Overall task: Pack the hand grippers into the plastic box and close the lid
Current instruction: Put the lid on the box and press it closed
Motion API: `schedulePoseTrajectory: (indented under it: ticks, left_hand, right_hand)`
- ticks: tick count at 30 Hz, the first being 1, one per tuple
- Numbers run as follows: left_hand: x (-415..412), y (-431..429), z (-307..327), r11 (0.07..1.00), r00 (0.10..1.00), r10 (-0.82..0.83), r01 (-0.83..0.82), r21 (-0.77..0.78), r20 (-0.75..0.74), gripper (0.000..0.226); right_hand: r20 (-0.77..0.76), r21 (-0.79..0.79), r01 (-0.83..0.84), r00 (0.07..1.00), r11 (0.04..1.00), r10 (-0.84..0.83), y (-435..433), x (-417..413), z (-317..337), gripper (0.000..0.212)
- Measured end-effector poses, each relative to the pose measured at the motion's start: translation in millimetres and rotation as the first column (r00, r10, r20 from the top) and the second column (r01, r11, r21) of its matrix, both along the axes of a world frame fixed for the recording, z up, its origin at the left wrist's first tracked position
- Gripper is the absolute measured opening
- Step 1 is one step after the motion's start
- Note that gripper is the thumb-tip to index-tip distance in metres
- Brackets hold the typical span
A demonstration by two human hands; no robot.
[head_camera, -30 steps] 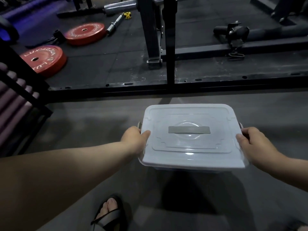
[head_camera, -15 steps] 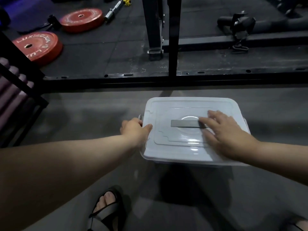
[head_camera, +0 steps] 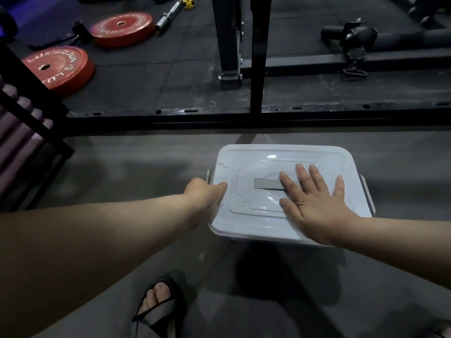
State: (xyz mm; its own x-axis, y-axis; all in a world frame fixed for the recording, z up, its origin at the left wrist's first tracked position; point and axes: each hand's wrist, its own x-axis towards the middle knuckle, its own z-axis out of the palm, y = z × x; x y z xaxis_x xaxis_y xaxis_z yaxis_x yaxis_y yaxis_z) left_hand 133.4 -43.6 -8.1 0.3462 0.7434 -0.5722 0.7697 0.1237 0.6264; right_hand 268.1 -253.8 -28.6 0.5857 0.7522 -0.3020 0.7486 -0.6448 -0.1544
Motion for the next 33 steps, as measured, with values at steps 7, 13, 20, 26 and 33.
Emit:
schedulePoseTrajectory:
  ticks: [7, 13, 20, 26, 33]
  left_hand:
    - [7.3, -3.4, -0.6, 0.978, 0.989, -0.123, 0.136, 0.160, -0.085, 0.041]
    - [26.5, -22.6, -10.0, 0.958, 0.972, -0.093, 0.147, 0.246, -0.217, 0.046]
    - [30.6, -32.5, -20.8, 0.940, 0.976, -0.032, 0.103, 0.325, -0.217, 0.045]
    - [29.7, -34.5, -22.7, 0.928, 0.976, -0.026, 0.104, 0.357, -0.218, 0.044]
    - [29.6, -37.6, -21.2, 0.890, 0.969, -0.054, 0.157, 0.429, -0.243, 0.037]
  right_hand:
    - [0.000, 0.004, -0.004, 1.000, 1.000, 0.004, 0.1, -0.5, 0.1, 0.060]
    - [-0.011, 0.036, 0.003, 1.000, 0.999, -0.003, -1.9, -0.2, -1.0, 0.060]
    - [-0.062, 0.119, -0.017, 0.998, 0.993, 0.024, -9.7, 13.3, -1.6, 0.060]
    - [0.126, 0.213, 0.121, 0.981, 0.970, -0.150, -60.1, 42.7, 0.6, 0.061]
    - [-0.343, 0.273, 0.687, 0.723, 0.673, -0.599, -59.3, 37.8, -13.7, 0.110]
